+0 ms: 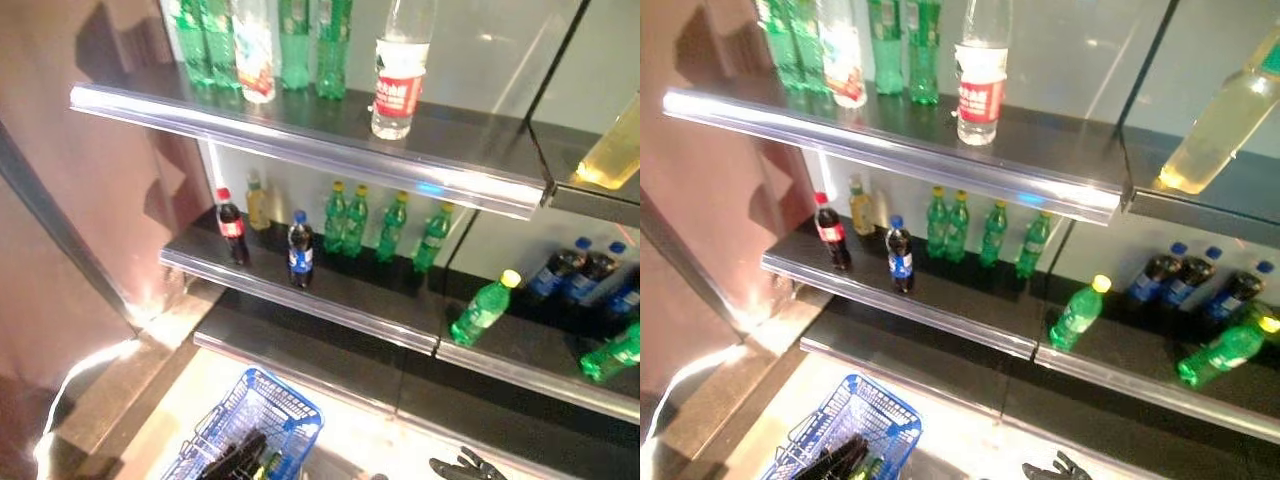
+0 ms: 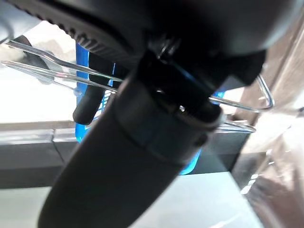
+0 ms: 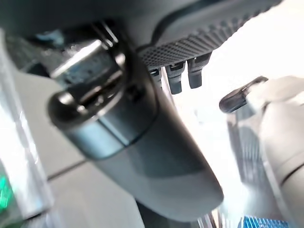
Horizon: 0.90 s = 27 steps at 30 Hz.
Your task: Pick up the drink and place into the basket.
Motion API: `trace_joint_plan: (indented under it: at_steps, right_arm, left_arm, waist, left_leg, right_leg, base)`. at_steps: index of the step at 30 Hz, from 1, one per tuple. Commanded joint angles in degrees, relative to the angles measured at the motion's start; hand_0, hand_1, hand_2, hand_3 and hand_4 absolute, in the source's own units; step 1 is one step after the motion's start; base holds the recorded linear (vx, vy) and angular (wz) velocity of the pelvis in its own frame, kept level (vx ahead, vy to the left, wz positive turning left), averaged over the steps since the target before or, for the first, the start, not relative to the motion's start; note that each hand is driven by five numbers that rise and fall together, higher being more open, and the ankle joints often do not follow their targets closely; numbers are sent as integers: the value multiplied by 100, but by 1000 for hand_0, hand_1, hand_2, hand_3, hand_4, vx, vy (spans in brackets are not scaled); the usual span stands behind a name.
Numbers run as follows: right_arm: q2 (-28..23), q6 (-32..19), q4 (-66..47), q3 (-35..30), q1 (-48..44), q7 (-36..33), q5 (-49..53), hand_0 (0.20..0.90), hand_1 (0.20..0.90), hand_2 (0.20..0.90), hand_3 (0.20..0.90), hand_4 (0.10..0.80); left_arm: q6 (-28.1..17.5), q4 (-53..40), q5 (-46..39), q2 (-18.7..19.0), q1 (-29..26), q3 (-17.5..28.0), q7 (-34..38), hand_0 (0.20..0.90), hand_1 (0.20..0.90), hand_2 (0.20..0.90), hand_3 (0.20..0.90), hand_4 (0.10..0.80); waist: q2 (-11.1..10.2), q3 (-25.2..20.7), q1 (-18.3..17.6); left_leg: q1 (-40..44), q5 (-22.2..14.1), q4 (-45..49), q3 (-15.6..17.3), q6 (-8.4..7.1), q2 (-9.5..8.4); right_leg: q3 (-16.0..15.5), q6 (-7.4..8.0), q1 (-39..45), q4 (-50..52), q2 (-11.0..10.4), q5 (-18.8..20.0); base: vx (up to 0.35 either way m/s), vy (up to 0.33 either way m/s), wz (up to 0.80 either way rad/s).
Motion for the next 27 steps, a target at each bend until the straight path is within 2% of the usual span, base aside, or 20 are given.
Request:
trace_joint_plan:
  at_steps: [1, 4, 5, 6, 7, 8, 9, 11, 12, 14, 15, 16, 17, 18, 21, 25, 27]
  right_arm:
    - [-259, -289, -74, -158, -375, 172, 167, 900, 900, 900, 900, 800]
    - [-226, -342, -74, -107, -370, 212, 178, 900, 900, 900, 900, 800]
    - [-215, -383, -33, -89, -418, 263, 150, 900, 900, 900, 900, 800]
    - [-196, -363, -24, -99, -441, 255, 109, 900, 900, 900, 900, 800]
    - [-173, -357, 2, -94, -471, 251, 14, 900, 900, 900, 900, 800]
    - [-161, -354, 33, -70, -504, 273, -57, 900, 900, 900, 900, 800]
    - [-126, -385, 61, -26, -543, 269, -155, 900, 900, 900, 900, 800]
    - [-46, -359, 34, 76, -599, 252, -194, 900, 900, 900, 900, 800]
    - [0, -347, 32, 127, -620, 222, -175, 900, 900, 900, 900, 800]
    - [37, -325, -5, 197, -650, 149, -130, 900, 900, 900, 900, 800]
    - [15, -311, -60, 236, -669, 89, -128, 900, 900, 900, 900, 800]
    - [-17, -296, -124, 288, -699, 52, -100, 900, 900, 900, 900, 800]
    - [-73, -271, -221, 349, -735, 82, -165, 900, 900, 900, 900, 800]
    - [-99, -268, -260, 372, -742, 79, -179, 900, 900, 900, 900, 800]
    - [-163, -262, -225, 360, -710, -1, -138, 900, 900, 900, 900, 800]
    - [-121, -403, -131, 460, -655, 193, -186, 900, 900, 900, 900, 800]
    - [-113, -385, -181, 574, -652, 232, -299, 900, 900, 900, 900, 800]
  left_arm:
    - [-105, -355, 247, 152, -312, 101, -721, 300, 300, 300, 200, 100]
    - [-118, -322, 191, 171, -354, 117, -699, 300, 300, 300, 200, 100]
    - [-140, -340, 74, 144, -384, 120, -642, 300, 300, 300, 200, 100]
    - [-153, -361, 73, 127, -384, 121, -629, 300, 300, 300, 200, 100]
    - [-168, -379, 19, 109, -370, 109, -602, 300, 300, 300, 200, 100]
    - [-178, -407, -32, 95, -363, 109, -566, 300, 300, 300, 200, 100]
    - [-177, -452, -108, 85, -344, 133, -514, 300, 300, 300, 200, 100]
    - [-218, -513, -152, 76, -336, 138, -398, 300, 300, 300, 200, 100]
    - [-231, -510, -96, 93, -341, 153, -416, 300, 300, 300, 200, 100]
    - [-257, -533, -78, 107, -344, 202, -380, 300, 300, 300, 200, 100]
    - [-211, -606, -91, 88, -339, 215, -316, 300, 300, 300, 200, 100]
    - [-210, -644, -51, 58, -320, 198, -303, 300, 300, 300, 200, 100]
    - [-290, -686, -63, -13, -233, 173, -316, 300, 300, 300, 200, 100]
    - [-293, -725, -35, -43, -191, 171, -330, 300, 300, 300, 200, 100]
    - [-68, -838, -2, 48, -223, 129, -320, 300, 300, 300, 200, 100]
    - [-77, -772, 17, 86, -432, -82, -305, 300, 300, 300, 200, 100]
    - [-49, -828, -89, 70, -488, -107, -246, 300, 300, 300, 200, 100]
  waist:
    - [348, 251, 56]
    - [407, 216, 109]
    - [478, 98, 173]
    - [496, 55, 211]
    - [507, -1, 260]
    - [508, -35, 296]
    - [482, -74, 330]
    - [413, -103, 397]
    - [378, -103, 412]
    - [369, -101, 393]
    - [371, -87, 381]
    - [376, -69, 422]
    - [402, -52, 560]
    - [435, -58, 611]
    - [557, -91, 441]
    - [606, -131, 184]
    - [552, -69, 93]
  left_leg:
    - [-116, -275, 287, -25, 16, -179]
    - [-118, -109, 81, 150, 40, -87]
    - [-208, -6, 19, 385, 33, 78]
    - [-239, 33, 19, 487, 24, 136]
    - [-206, -38, 19, 488, -12, 172]
    - [-231, 10, 19, 564, -19, 227]
    - [-259, 82, 19, 685, -36, 283]
    - [-251, 153, 19, 886, -98, 394]
    - [-257, 169, 29, 976, -107, 422]
    - [-270, 299, 37, 1125, -234, 609]
    - [-278, 331, 34, 1049, -270, 638]
    - [-346, 290, 43, 740, -242, 533]
    - [-484, 270, 69, 178, -119, 317]
    - [-531, 234, 84, -99, -104, 244]
    - [-468, 222, 20, -120, -111, 266]
    - [-363, 188, 92, -100, -93, 325]
    - [-444, 100, 620, -33, -168, 418]
  right_leg:
    - [-372, 474, -123, 419, -146, 173]
    - [-511, 442, -33, 930, -236, 62]
    - [-799, 367, 186, 1171, -323, -135]
    - [-915, 348, 307, 1230, -337, -244]
    - [-976, 421, 479, 1341, -365, -406]
    - [-1045, 400, 572, 1394, -326, -538]
    - [-1107, 378, 733, 1248, -187, -752]
    - [-1339, 338, 924, 891, -47, -861]
    - [-1405, 368, 979, 862, -19, -884]
    - [-1472, 184, 1051, 507, 285, -1084]
    - [-1422, 128, 1020, 394, 356, -1083]
    - [-1274, 71, 970, 354, 443, -1121]
    - [-1118, -58, 804, 381, 520, -1094]
    - [-978, -105, 739, 417, 583, -1160]
    - [-768, -178, 680, 574, 679, -1341]
    - [-458, -305, 612, 713, 852, -1518]
    - [-349, -418, 624, 734, 905, -1545]
  base:
    - [-219, -10, -64]
    - [-202, -38, -44]
    - [-276, -178, -35]
    - [-281, -242, -37]
    - [-122, -214, -41]
    - [-111, -260, -47]
    - [-136, -306, -66]
    - [-95, -377, -116]
    - [-72, -434, -119]
    - [-77, -383, -69]
    - [-91, -313, -96]
    - [-148, -307, -133]
    - [-118, -289, -130]
    - [-102, -247, -111]
    - [-28, -187, -111]
    - [21, -260, -69]
    - [17, -272, -53]
